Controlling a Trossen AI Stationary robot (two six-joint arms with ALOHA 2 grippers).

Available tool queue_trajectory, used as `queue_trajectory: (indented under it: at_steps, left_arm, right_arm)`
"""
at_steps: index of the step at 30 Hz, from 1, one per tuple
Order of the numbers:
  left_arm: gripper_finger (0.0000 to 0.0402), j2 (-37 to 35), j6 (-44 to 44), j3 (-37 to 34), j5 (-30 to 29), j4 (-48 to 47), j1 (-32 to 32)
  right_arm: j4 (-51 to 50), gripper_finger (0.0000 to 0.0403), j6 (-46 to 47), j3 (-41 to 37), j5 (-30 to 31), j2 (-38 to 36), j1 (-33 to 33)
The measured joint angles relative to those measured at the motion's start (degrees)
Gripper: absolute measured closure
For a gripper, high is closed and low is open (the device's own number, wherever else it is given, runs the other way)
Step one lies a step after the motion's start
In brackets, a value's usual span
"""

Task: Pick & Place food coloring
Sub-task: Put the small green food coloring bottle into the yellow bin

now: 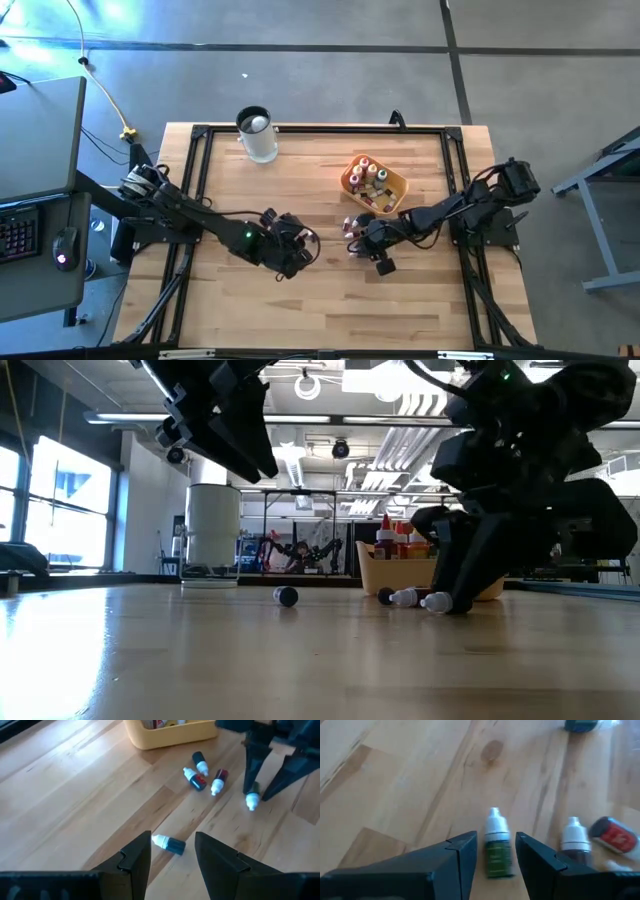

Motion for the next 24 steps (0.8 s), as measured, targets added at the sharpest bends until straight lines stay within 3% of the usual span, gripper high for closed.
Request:
queue_trajectory:
  at_steps: [10,18,24]
  left_arm:
    - [0.0250,0.0,-0.1,0.0,-0.5,0.2,0.0]
    - [0.0250,0.0,-0.1,0.0,-0.5,0.4,0.0]
    - [0.0250,0.0,-0.1,0.0,-0.5,0.8,0.0]
  right_arm:
    - [1.2,0.0277,-2.1,0.1,-1.7,3.4,-0.4]
    - [2.0,0.0334,-1.8,0.1,-1.8,3.4,-0.4]
    - [1.7,0.0331,-0.1,0.4,0.7,2.1,-0.3]
